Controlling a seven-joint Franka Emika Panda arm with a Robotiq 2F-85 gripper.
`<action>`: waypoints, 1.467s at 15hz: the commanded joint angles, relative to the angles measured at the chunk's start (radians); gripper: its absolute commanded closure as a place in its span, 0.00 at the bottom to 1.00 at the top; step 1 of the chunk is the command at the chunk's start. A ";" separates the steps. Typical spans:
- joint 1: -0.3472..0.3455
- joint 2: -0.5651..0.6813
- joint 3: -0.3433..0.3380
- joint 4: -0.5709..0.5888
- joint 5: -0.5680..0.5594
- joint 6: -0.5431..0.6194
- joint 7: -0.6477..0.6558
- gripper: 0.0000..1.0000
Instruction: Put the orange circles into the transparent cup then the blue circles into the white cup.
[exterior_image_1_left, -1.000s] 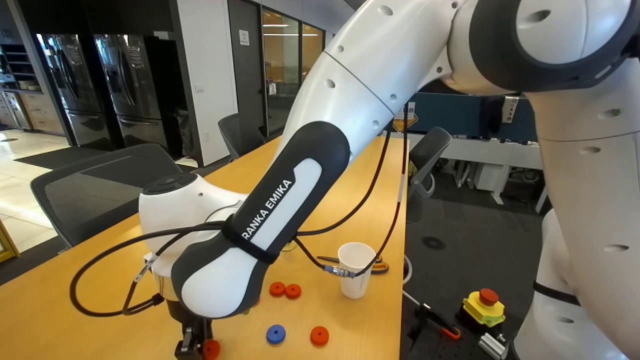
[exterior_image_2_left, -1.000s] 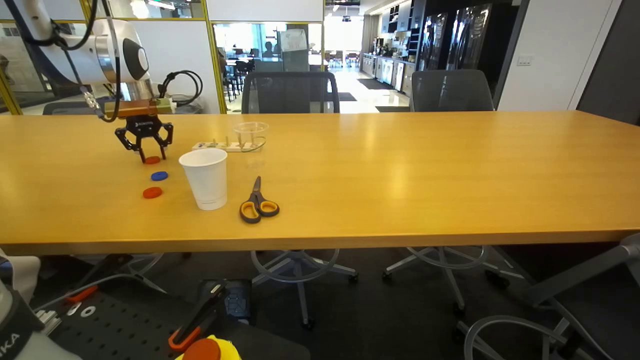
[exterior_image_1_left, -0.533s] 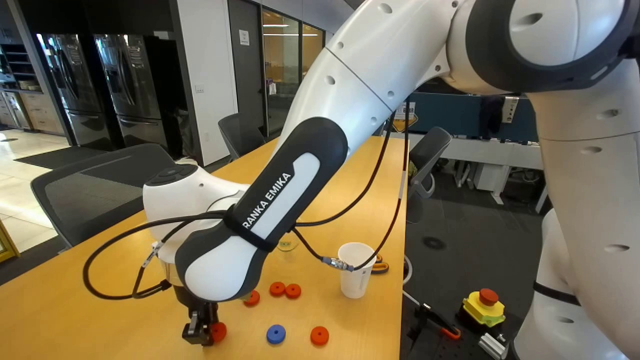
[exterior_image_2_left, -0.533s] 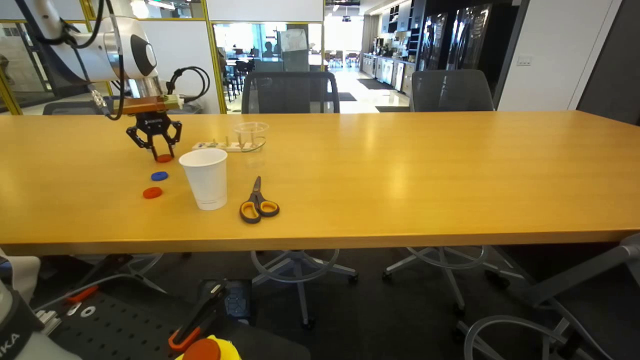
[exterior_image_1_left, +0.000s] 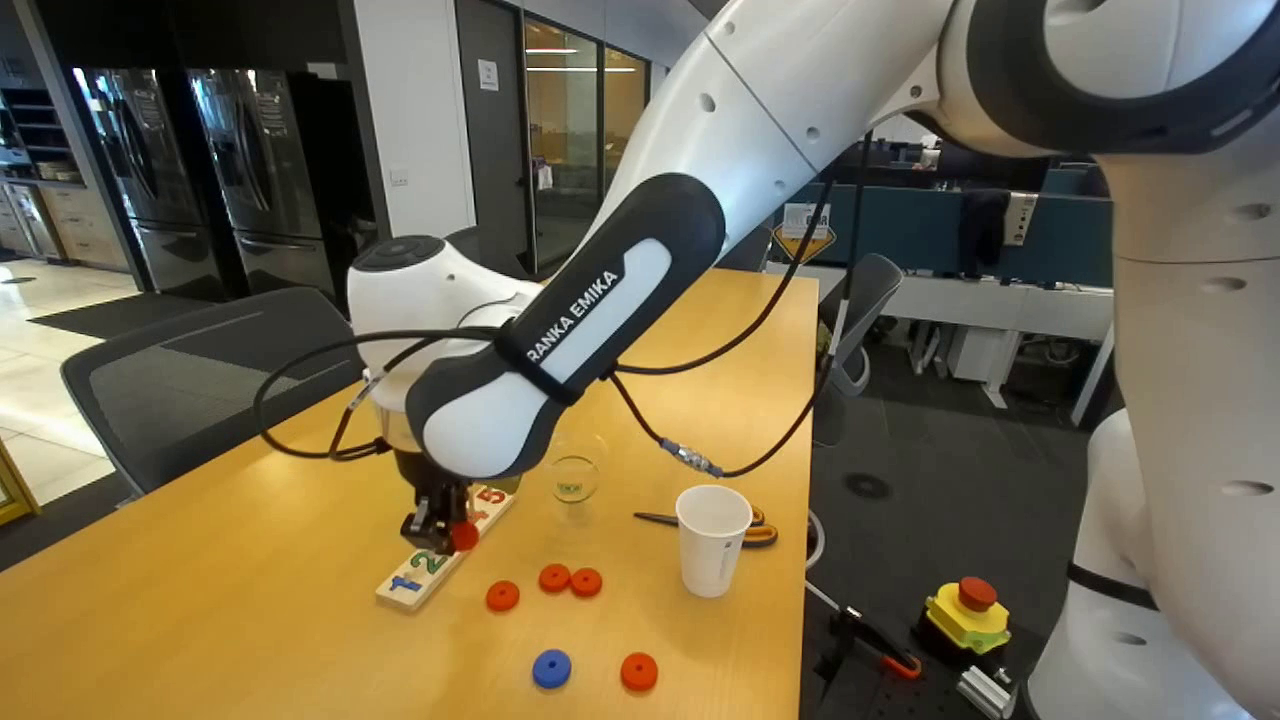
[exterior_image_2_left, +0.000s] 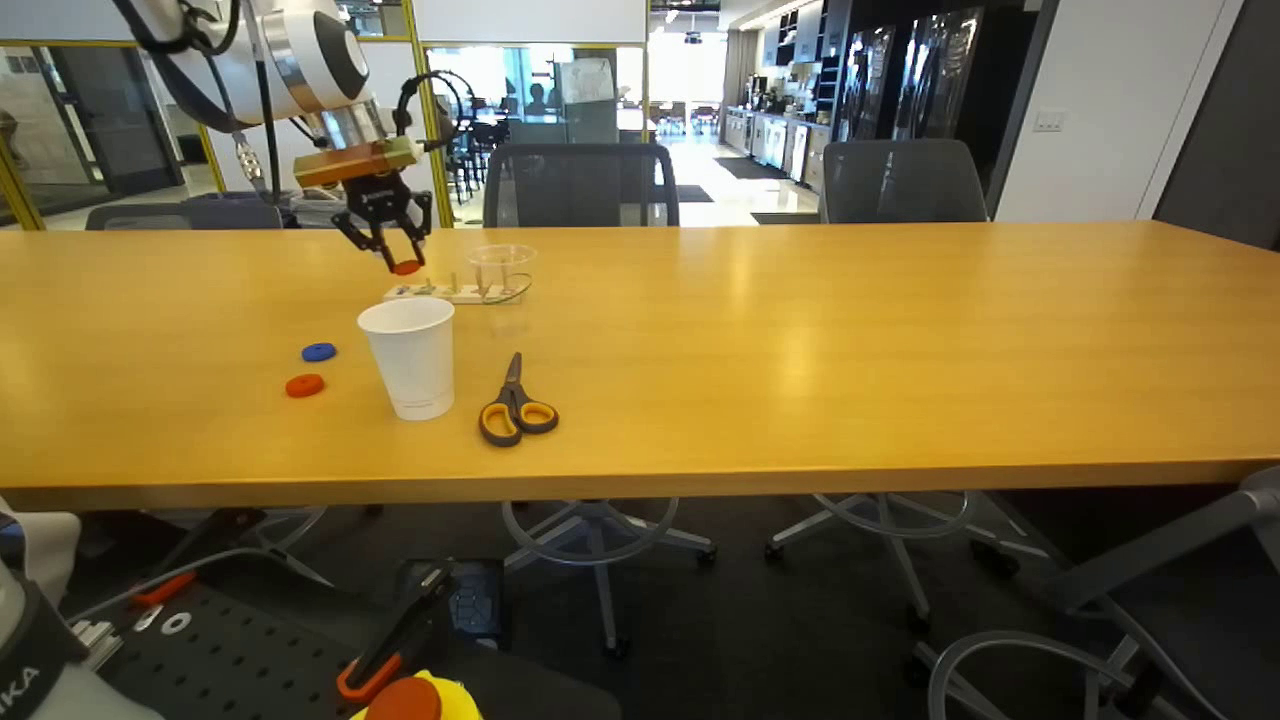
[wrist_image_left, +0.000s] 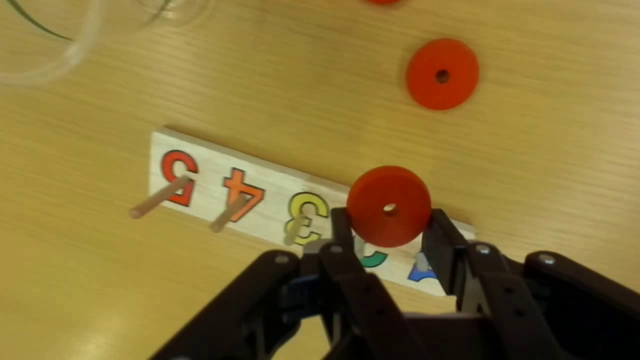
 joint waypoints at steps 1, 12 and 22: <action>-0.030 -0.076 -0.027 -0.004 -0.037 -0.029 0.068 0.82; -0.185 -0.199 -0.026 -0.002 0.107 -0.195 -0.096 0.82; -0.227 -0.167 -0.029 0.019 0.217 -0.249 -0.160 0.82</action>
